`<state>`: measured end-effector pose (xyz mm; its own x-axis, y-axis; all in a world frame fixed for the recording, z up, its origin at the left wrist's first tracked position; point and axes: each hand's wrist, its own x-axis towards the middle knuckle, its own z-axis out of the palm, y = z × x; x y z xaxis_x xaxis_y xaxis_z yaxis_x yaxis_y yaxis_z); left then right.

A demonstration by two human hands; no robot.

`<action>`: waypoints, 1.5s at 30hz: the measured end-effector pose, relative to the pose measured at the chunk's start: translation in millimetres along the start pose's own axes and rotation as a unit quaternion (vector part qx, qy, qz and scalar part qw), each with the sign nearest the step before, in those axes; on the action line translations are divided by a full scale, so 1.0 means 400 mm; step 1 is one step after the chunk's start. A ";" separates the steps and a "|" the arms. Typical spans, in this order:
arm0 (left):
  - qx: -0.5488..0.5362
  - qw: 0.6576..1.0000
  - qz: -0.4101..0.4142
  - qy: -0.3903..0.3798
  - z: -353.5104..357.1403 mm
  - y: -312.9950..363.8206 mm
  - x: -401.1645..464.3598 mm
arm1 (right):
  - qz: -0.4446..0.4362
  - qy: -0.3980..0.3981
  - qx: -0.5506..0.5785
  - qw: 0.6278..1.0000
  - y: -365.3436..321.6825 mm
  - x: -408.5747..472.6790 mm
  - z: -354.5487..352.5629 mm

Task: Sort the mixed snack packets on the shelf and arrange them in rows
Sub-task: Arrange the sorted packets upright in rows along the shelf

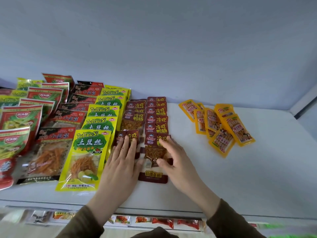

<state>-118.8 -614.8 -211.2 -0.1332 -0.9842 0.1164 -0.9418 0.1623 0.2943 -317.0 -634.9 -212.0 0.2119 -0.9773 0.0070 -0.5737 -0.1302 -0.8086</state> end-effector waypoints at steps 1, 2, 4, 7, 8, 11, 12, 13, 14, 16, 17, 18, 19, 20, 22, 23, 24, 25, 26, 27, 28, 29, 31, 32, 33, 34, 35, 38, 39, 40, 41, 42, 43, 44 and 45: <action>0.010 1.000 0.001 -0.003 0.007 0.000 0.002 | -0.011 0.003 -0.037 0.999 -0.002 0.000 0.007; 0.024 1.000 0.001 -0.008 0.012 0.000 0.003 | -0.017 0.002 -0.064 0.998 -0.004 0.001 0.012; 0.042 0.999 -0.001 -0.013 0.020 -0.002 0.006 | -0.019 -0.006 -0.093 0.996 -0.008 0.004 0.020; 0.045 0.999 0.000 -0.010 0.022 -0.006 0.012 | -0.026 -0.012 -0.119 0.992 -0.015 0.007 0.028; 0.043 0.999 0.002 -0.012 0.022 -0.007 0.013 | -0.026 -0.013 -0.124 0.992 -0.017 0.008 0.030; 0.036 0.999 0.004 -0.018 0.019 -0.010 0.011 | -0.023 -0.006 -0.119 0.993 -0.024 0.003 0.030; 0.030 0.999 0.005 -0.015 0.017 -0.012 0.010 | -0.023 0.001 -0.107 0.994 -0.026 0.001 0.028; 0.025 1.000 0.008 -0.011 0.013 -0.013 0.011 | -0.024 0.010 -0.092 0.995 -0.030 -0.001 0.024; 0.023 1.000 0.013 -0.008 0.008 -0.012 0.012 | -0.025 0.021 -0.080 0.996 -0.034 -0.002 0.016; 0.027 0.999 0.027 0.000 -0.002 -0.004 0.019 | -0.026 0.046 -0.070 0.996 -0.042 0.001 -0.005; 0.031 0.999 0.037 0.002 -0.007 0.003 0.023 | -0.024 0.060 -0.071 0.995 -0.045 0.004 -0.020; 0.033 0.998 0.046 0.003 -0.012 0.012 0.028 | -0.019 0.075 -0.074 0.994 -0.046 0.008 -0.036; 0.030 0.998 0.056 0.005 -0.017 0.024 0.034 | -0.012 0.090 -0.079 0.993 -0.047 0.011 -0.054; 0.022 0.998 0.066 0.006 -0.022 0.036 0.041 | -0.006 0.106 -0.083 0.991 -0.046 0.013 -0.072; 0.008 0.996 0.093 0.011 -0.027 0.065 0.054 | 0.003 0.140 -0.090 0.986 -0.038 0.012 -0.113; 0.005 0.994 0.107 0.012 -0.028 0.083 0.061 | 0.005 0.154 -0.091 0.984 -0.031 0.009 -0.134; 0.000 0.993 0.117 0.011 -0.028 0.102 0.068 | 0.006 0.165 -0.089 0.982 -0.022 0.004 -0.156; -0.008 0.992 0.123 0.009 -0.028 0.124 0.076 | 0.007 0.174 -0.085 0.981 -0.010 0.001 -0.178; -0.019 0.992 0.126 0.004 -0.027 0.147 0.084 | 0.009 0.183 -0.081 0.980 0.004 -0.002 -0.202; -0.027 0.992 0.126 -0.002 -0.024 0.171 0.093 | 0.011 0.191 -0.078 0.978 0.020 -0.003 -0.228; -0.031 0.991 0.127 -0.007 -0.019 0.194 0.103 | 0.014 0.197 -0.075 0.977 0.037 -0.003 -0.254; -0.032 0.991 0.130 -0.011 -0.014 0.217 0.114 | 0.016 0.203 -0.074 0.976 0.057 -0.003 -0.281; -0.041 0.990 0.134 -0.019 0.000 0.265 0.137 | 0.029 0.216 -0.077 0.973 0.102 0.000 -0.338; -0.048 0.989 0.134 -0.025 0.008 0.290 0.151 | 0.041 0.220 -0.079 0.971 0.126 0.004 -0.367; -0.053 0.989 0.132 -0.030 0.019 0.317 0.165 | 0.054 0.218 -0.082 0.971 0.151 0.009 -0.396; -0.052 0.990 0.128 -0.035 0.032 0.345 0.182 | 0.066 0.210 -0.082 0.972 0.176 0.017 -0.425; -0.046 0.990 0.124 -0.039 0.048 0.373 0.202 | 0.077 0.199 -0.081 0.974 0.202 0.026 -0.454; -0.034 0.992 0.107 -0.052 0.097 0.448 0.272 | 0.077 0.160 -0.106 0.978 0.261 0.055 -0.519; -0.031 0.993 0.098 -0.052 0.112 0.467 0.297 | 0.058 0.147 -0.122 0.980 0.272 0.067 -0.533; -0.025 0.995 0.087 -0.048 0.126 0.483 0.321 | 0.033 0.135 -0.146 0.979 0.278 0.083 -0.541; -0.019 0.996 0.075 -0.038 0.139 0.498 0.345 | 0.006 0.124 -0.177 0.976 0.282 0.101 -0.546; -0.013 0.998 0.063 -0.025 0.151 0.512 0.366 | -0.016 0.111 -0.211 0.971 0.283 0.124 -0.545; -0.006 0.999 0.052 -0.012 0.162 0.526 0.384 | -0.035 0.097 -0.243 0.965 0.281 0.147 -0.540; 0.002 0.999 0.045 -0.004 0.174 0.540 0.399 | -0.050 0.084 -0.269 0.958 0.278 0.171 -0.533; 0.009 0.999 0.039 -0.004 0.187 0.554 0.410 | -0.058 0.071 -0.291 0.952 0.277 0.193 -0.525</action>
<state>-372.5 -745.5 -197.7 -0.2089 -0.9692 0.1305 -0.9337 0.2373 0.2680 -530.2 -760.0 -177.5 0.2157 -0.9581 0.1887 -0.9027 -0.2693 -0.3356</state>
